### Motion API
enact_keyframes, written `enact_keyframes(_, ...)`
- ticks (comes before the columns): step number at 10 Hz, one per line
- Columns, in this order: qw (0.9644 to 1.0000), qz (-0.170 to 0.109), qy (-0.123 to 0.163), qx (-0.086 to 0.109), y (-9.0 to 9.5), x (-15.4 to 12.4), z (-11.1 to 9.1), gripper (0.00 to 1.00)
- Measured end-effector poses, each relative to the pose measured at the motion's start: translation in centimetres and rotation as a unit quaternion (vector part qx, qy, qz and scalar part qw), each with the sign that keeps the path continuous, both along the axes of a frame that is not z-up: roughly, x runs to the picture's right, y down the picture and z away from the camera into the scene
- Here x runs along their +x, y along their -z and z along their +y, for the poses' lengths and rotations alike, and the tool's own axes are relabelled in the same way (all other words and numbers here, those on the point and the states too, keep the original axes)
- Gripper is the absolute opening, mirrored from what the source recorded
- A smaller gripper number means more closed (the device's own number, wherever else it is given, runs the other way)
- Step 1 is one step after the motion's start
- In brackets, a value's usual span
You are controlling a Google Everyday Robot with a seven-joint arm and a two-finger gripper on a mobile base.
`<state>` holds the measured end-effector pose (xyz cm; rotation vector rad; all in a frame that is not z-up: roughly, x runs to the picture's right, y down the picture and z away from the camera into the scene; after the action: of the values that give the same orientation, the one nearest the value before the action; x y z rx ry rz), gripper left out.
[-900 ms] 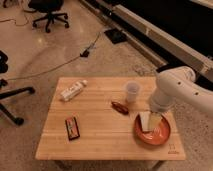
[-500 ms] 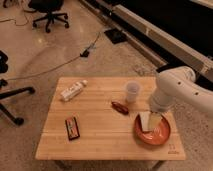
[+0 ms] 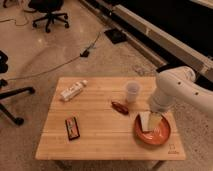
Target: Push the eraser across the table
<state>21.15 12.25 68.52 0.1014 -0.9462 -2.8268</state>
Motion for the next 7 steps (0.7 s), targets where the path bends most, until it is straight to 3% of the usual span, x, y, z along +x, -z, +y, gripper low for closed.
enact_keyframes(5, 1.0, 0.0, 0.0, 0.0, 0.0, 0.0, 0.0, 0.8)
enact_keyframes(7, 0.9999, -0.003, 0.014, 0.004, 0.1, -1.3, 0.3, 0.8)
